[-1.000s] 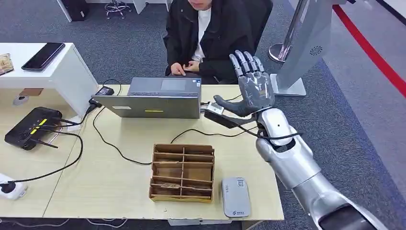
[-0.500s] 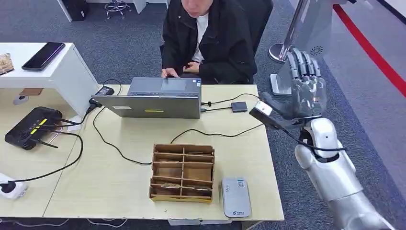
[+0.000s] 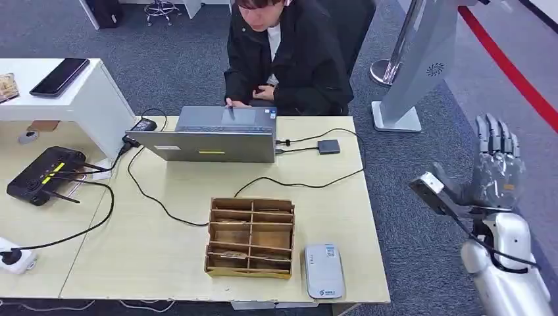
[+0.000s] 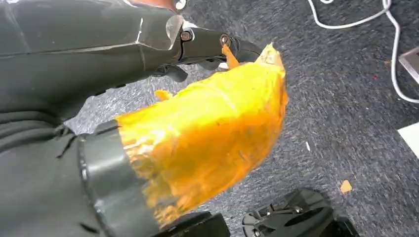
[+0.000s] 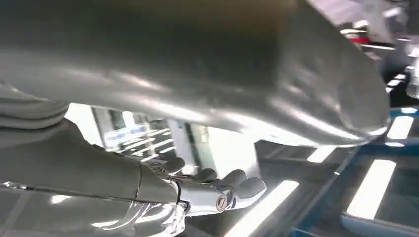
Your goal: Pass the card to the sensor for recognition and then transmit it.
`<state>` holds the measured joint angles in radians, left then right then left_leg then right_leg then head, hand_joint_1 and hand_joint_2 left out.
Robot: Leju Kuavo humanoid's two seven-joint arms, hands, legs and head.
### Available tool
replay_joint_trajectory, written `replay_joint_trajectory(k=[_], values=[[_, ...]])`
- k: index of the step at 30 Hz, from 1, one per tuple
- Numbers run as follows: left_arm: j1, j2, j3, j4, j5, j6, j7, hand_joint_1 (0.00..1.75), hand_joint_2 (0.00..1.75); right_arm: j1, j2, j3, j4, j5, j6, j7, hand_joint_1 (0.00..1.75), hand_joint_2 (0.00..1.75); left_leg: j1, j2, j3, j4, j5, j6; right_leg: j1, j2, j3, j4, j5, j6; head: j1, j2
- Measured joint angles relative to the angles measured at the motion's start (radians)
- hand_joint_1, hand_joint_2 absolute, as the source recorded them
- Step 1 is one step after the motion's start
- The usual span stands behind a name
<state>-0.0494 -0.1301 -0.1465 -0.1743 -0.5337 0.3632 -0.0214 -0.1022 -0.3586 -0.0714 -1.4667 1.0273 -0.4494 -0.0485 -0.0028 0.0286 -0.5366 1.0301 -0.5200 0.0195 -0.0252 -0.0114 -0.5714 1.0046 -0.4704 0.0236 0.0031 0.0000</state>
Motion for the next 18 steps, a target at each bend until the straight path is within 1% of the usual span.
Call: replay_joint_trajectory(k=[3,5,10,12,18], values=[[0.002,-0.002,0.01,0.0,0.004,0.002,-0.001,0.0,0.0,0.051,0.009,-0.063,0.041,-0.004,-0.01,-0.012,0.0,0.0,0.0,0.0,0.0,0.0,0.0,0.0,0.0,0.0,0.0,0.0,0.0,0.0,0.0,0.0],[0.003,-0.003,0.018,0.0,0.004,0.004,-0.001,0.0,0.0,0.071,0.018,-0.109,0.091,-0.008,-0.031,-0.03,0.0,0.0,0.0,0.0,0.0,0.0,0.0,0.0,0.0,0.0,0.0,0.0,0.0,0.0,0.0,0.0],[0.008,-0.005,0.029,0.0,0.002,0.006,-0.001,0.0,0.0,0.095,0.048,-0.216,0.233,-0.009,-0.064,-0.074,0.0,0.0,0.0,0.0,0.0,0.0,0.0,0.0,0.0,0.0,0.0,0.0,0.0,0.0,0.0,0.0],[0.008,-0.005,0.032,0.0,0.001,0.006,-0.001,0.0,0.0,0.103,0.058,-0.253,0.279,-0.008,-0.069,-0.083,0.0,0.0,0.0,0.0,0.0,0.0,0.0,0.0,0.0,0.0,0.0,0.0,0.0,0.0,0.0,0.0],[0.008,-0.006,0.042,0.0,0.001,0.007,-0.001,0.0,0.0,0.105,0.08,-0.301,0.35,-0.008,-0.073,-0.088,0.0,0.0,0.0,0.001,0.0,0.0,0.0,0.0,0.0,0.001,-0.001,0.0,0.0,0.0,0.0,0.0]])
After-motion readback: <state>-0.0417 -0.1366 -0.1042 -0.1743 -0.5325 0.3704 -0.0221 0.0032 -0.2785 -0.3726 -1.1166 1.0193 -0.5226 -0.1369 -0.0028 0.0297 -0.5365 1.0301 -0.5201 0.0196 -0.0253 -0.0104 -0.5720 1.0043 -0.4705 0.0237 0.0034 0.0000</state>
